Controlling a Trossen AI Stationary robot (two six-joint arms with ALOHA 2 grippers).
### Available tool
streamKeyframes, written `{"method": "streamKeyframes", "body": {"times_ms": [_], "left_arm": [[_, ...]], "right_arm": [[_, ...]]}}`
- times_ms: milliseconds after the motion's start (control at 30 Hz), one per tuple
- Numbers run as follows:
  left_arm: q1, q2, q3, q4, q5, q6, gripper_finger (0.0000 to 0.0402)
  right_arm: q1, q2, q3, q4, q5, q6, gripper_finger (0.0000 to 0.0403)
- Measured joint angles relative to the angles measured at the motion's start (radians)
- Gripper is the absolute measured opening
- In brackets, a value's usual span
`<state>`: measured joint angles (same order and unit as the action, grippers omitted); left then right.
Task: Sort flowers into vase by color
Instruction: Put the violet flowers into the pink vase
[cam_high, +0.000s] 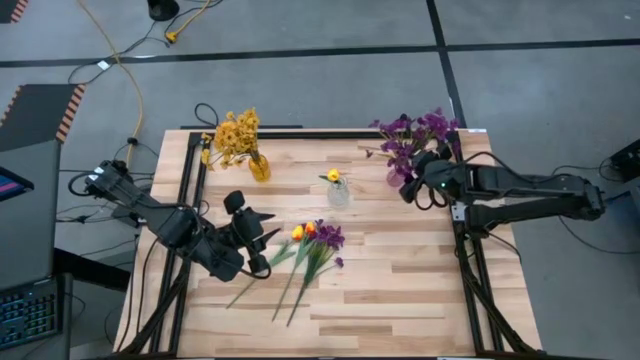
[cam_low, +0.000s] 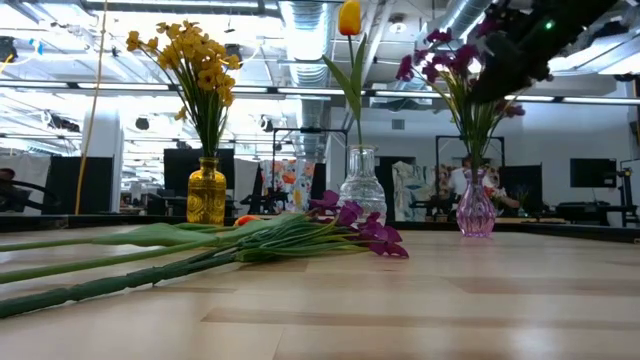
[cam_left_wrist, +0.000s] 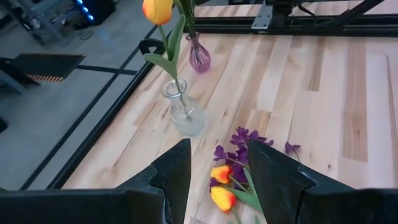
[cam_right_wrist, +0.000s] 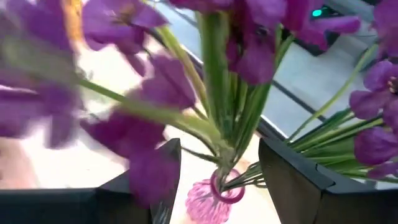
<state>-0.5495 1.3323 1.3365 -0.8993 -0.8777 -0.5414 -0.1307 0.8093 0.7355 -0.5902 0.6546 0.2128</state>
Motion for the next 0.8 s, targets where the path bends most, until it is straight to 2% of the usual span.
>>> {"method": "streamKeyframes", "body": {"times_ms": [467,800], "left_arm": [[0.000,0.000,0.000,0.000,0.002,-0.021,0.0147],[0.000,0.001,0.000,0.000,0.034,-0.098,0.0147]], "right_arm": [[0.000,0.000,0.153,-0.133,-0.067,0.008,0.0244],[0.000,0.000,0.289,-0.309,-0.295,0.136,0.0244]]}}
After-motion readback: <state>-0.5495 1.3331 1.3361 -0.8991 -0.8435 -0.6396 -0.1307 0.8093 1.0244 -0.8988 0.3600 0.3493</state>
